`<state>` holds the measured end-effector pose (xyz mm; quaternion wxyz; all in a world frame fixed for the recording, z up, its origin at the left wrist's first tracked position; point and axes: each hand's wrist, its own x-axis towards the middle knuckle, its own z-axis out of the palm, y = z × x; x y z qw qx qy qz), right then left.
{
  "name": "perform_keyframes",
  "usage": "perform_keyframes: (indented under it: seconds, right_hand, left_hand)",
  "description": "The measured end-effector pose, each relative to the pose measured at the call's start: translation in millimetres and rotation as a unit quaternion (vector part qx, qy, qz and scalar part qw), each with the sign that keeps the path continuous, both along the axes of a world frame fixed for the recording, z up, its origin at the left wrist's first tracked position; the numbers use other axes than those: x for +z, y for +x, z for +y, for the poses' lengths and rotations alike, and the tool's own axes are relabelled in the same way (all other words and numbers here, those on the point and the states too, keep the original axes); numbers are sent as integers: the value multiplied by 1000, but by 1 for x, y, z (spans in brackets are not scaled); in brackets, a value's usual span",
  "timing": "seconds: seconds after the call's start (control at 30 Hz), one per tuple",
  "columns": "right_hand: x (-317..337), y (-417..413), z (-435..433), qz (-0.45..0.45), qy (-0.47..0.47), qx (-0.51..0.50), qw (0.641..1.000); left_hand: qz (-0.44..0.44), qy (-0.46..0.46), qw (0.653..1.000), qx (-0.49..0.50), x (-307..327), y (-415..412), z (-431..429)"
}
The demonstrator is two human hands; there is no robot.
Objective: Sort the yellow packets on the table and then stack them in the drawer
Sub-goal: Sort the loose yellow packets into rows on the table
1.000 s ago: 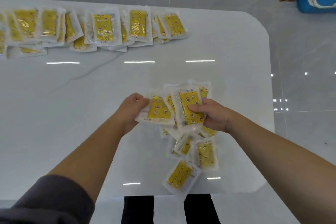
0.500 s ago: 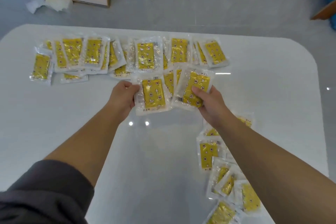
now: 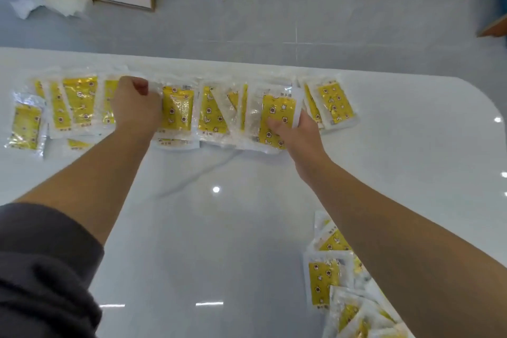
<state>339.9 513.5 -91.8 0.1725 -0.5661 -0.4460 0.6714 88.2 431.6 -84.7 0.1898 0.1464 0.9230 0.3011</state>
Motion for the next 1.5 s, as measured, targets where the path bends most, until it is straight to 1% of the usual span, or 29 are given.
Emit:
perform_keyframes:
  seconds: [0.07,0.1,0.17,0.23,0.27,0.33,0.4,0.47,0.6,0.67,0.7,0.77,0.87,0.97,1.07,1.17,1.3,1.37,1.5]
  right_hand:
    - [2,11,3,0,1,-3,1000]
    - [1,15,5,-5,-6,-3,1000]
    - [-1,18,9,-9,-20,3,1000]
    - [-3,17,10,-5,-34,3,999]
    - [-4,15,10,-4,-39,2,999]
    - [-3,13,10,-2,-40,-5,999]
    - [-1,17,11,0,-38,-20,999]
    - [2,28,17,-12,-36,-40,998]
    - [5,52,42,-12,-37,-111,993]
    - [3,57,57,-25,-36,-132,990]
    - [1,57,64,-44,-35,-129,990]
    - [-3,56,71,-92,-23,-90,991]
    - [-1,55,76,-131,4,-38,991]
    - [3,66,84,-156,38,-22,987]
    - [1,80,96,-169,56,-13,984]
    - [-3,85,109,-192,86,35,977]
    - [-9,88,106,-248,125,65,958]
    - [-15,97,96,-280,122,79,949]
    - [-21,113,98,-264,71,53,960]
  left_hand:
    - [47,-1,998,-44,-1,9,-4]
    - [85,-8,994,-76,0,17,-5]
    - [159,-16,973,-166,2,36,-3]
    - [183,-11,937,-298,2,56,5]
    - [183,-25,910,-371,-1,65,9]
    - [183,-109,848,-485,-11,78,14]
    - [199,-191,802,-529,-25,82,14]
    - [228,-222,783,-535,-32,82,14]
    - [267,-248,769,-526,-31,87,18]
    - [273,-250,773,-515,-29,92,19]
    - [272,-246,776,-513,-27,95,20]
    - [267,-230,777,-521,-25,104,24]
    - [267,-214,760,-553,-23,121,30]
    - [271,-212,750,-565,-23,134,41]
    - [259,-198,770,-549,-22,142,62]
    - [226,-199,795,-526,-26,147,90]
    - [197,-229,802,-515,-36,150,114]
    - [182,-218,807,-517,-37,151,117]
    - [181,-209,801,-531,-33,150,118]
